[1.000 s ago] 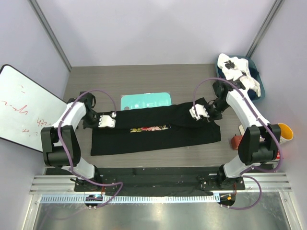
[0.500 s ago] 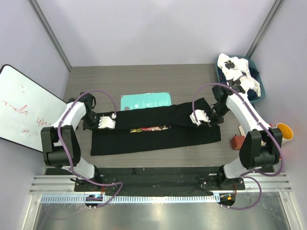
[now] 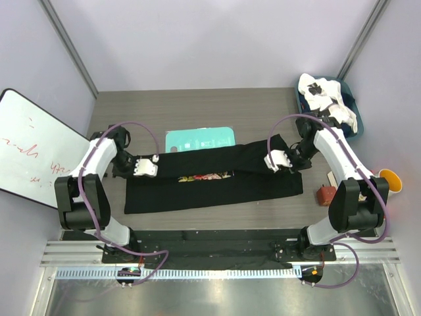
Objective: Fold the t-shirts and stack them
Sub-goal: Fold the other side of the tshirt into a rectangle
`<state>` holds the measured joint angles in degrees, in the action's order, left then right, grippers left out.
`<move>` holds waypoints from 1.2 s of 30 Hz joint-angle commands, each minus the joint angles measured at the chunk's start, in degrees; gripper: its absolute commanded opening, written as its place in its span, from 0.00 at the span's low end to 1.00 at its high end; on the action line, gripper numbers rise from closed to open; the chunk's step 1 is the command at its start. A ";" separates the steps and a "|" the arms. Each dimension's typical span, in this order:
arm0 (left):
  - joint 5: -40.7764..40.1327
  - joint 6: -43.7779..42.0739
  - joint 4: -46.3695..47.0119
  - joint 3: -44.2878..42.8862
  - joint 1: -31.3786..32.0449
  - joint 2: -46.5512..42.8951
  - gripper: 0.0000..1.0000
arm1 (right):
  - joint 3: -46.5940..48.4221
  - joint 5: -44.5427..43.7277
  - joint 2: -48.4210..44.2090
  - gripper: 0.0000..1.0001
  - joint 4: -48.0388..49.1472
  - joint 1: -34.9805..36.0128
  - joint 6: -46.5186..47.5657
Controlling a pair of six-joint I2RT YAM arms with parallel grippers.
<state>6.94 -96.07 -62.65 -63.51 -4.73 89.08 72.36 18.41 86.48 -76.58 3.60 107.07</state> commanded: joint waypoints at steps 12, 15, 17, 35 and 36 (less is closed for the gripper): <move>-2.10 -4.21 -6.43 2.51 1.12 -1.98 0.00 | -4.94 -2.77 -2.45 0.01 -9.82 -0.34 5.26; -2.81 -2.98 -6.43 2.33 1.83 -1.28 0.28 | -5.38 -3.39 -2.54 0.04 -9.82 -0.34 5.96; -3.68 -2.72 -7.13 1.90 1.74 -0.84 0.30 | -5.21 -2.77 -2.98 0.40 -9.82 -0.26 6.31; -0.08 16.71 4.37 -18.67 3.67 12.08 0.45 | 26.50 23.41 23.78 0.69 -9.73 2.81 -21.36; 0.00 16.62 5.25 -18.32 4.03 12.08 0.46 | 29.13 24.29 25.48 0.66 -9.82 2.99 -22.59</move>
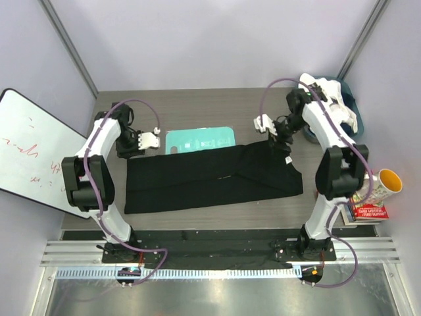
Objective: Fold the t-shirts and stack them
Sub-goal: Fold the other side of the tshirt into a rectangle
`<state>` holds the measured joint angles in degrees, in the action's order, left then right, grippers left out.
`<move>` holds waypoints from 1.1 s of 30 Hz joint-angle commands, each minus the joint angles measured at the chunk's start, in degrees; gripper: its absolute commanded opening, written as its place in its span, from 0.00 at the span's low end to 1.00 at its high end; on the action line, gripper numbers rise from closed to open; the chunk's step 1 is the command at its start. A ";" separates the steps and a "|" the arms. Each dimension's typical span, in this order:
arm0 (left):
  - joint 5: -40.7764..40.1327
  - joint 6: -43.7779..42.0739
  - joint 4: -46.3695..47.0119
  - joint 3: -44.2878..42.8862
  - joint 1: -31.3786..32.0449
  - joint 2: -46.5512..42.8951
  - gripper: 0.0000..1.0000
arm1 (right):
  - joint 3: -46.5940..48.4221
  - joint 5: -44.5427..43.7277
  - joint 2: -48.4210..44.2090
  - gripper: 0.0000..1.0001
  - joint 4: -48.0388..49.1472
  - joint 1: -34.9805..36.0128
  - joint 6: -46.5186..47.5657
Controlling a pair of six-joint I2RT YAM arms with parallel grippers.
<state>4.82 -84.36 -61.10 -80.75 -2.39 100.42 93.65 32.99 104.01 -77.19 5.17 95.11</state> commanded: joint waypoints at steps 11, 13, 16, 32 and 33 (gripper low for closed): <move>0.46 4.99 7.49 2.17 6.00 0.74 0.46 | 8.93 10.34 15.79 0.55 -9.21 5.55 -10.39; 0.37 4.82 7.58 2.26 6.08 0.92 0.45 | 8.83 10.07 16.49 0.55 -9.21 5.82 -10.38; 0.45 4.99 7.58 2.18 6.35 1.35 0.46 | 9.01 9.72 17.54 0.54 -9.30 5.82 -10.74; 0.98 5.52 7.22 2.26 7.32 2.06 0.45 | 4.26 4.27 17.02 0.50 -7.19 5.73 -10.21; 0.98 5.52 7.31 2.35 7.32 1.88 0.46 | 4.26 4.19 16.85 0.49 -6.84 5.73 -10.30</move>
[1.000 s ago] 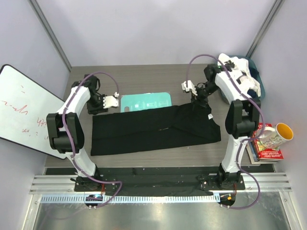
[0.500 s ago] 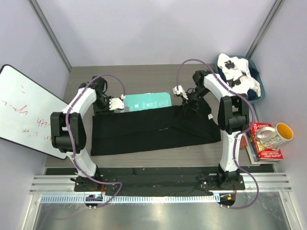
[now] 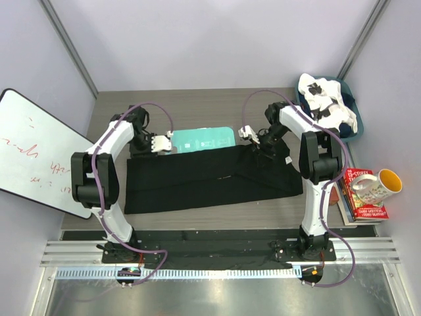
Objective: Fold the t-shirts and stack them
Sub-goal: Fold the other side of the tshirt into a rectangle
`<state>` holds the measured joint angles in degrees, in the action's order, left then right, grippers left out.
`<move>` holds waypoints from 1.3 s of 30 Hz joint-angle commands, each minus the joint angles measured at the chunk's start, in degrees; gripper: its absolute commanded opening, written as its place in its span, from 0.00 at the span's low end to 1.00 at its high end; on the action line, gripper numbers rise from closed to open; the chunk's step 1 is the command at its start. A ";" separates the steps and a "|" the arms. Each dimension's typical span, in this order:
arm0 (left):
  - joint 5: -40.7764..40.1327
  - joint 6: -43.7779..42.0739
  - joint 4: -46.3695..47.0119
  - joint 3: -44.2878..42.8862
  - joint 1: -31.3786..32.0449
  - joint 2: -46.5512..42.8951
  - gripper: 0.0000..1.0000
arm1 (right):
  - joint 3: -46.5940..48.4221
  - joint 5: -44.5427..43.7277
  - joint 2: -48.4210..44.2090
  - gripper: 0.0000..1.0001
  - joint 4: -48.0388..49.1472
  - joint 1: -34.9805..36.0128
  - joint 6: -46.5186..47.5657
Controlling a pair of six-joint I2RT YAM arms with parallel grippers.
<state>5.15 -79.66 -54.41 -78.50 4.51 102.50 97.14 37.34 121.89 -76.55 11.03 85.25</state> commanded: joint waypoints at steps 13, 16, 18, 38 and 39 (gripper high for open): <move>1.01 1.08 0.36 0.36 0.67 -0.11 0.45 | 1.73 -0.95 -0.33 0.50 -2.64 -0.13 -2.19; 1.18 1.08 0.53 0.45 0.85 0.07 0.45 | 1.82 -1.66 0.45 0.50 -1.33 -0.13 -2.55; 1.18 1.52 0.71 0.36 1.11 0.25 0.45 | 1.82 -1.75 0.90 0.50 -0.35 -0.13 -3.07; 1.36 1.87 0.62 0.28 1.64 1.12 0.45 | 5.86 -1.48 1.51 0.50 7.04 0.05 -7.29; 1.53 1.87 0.62 0.10 1.64 1.30 0.45 | 6.30 -1.48 1.86 0.50 6.34 -0.04 -7.03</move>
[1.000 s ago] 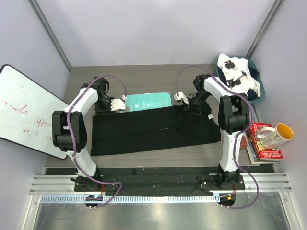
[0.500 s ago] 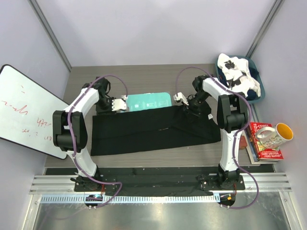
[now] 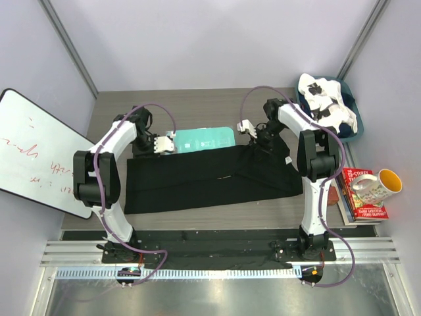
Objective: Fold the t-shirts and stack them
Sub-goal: Fold the other side of the tshirt into a rectangle
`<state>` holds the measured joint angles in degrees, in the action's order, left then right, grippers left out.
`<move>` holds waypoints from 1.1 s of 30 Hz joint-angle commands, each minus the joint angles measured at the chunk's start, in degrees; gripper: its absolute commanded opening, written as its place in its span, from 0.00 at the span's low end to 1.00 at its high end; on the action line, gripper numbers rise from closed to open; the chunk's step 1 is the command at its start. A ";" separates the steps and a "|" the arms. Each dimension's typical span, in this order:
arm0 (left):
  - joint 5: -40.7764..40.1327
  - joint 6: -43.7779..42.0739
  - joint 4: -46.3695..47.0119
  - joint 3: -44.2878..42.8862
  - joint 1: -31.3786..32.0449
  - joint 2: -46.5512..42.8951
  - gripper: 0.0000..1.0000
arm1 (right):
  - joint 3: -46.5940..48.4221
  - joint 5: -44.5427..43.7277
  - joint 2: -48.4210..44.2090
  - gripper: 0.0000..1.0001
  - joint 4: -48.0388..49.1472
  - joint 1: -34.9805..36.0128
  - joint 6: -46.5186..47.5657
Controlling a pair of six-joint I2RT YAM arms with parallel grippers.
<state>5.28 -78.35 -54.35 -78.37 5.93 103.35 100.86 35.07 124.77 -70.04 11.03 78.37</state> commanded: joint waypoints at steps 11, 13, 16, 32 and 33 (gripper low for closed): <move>1.05 0.48 0.73 -0.21 0.39 0.97 0.44 | -0.57 -0.09 -1.55 0.47 -6.43 1.01 5.30; 1.31 0.65 0.73 -0.29 0.39 1.15 0.44 | -1.19 -0.18 -1.28 0.47 -5.90 1.10 4.95; 1.58 0.56 0.65 -0.64 0.39 1.41 0.44 | -2.51 -0.26 -1.37 0.47 -3.27 1.19 3.37; 1.49 0.74 0.56 -0.91 0.57 1.85 0.44 | -1.02 -1.14 -2.25 0.46 1.75 1.19 1.00; 1.58 0.74 0.65 -1.00 0.57 2.12 0.44 | -0.75 -1.14 -1.99 0.46 1.66 1.19 0.91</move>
<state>5.63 -78.17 -54.19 -78.37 6.33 104.66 97.62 33.80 124.77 -69.87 11.92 79.50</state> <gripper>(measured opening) 0.444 0.453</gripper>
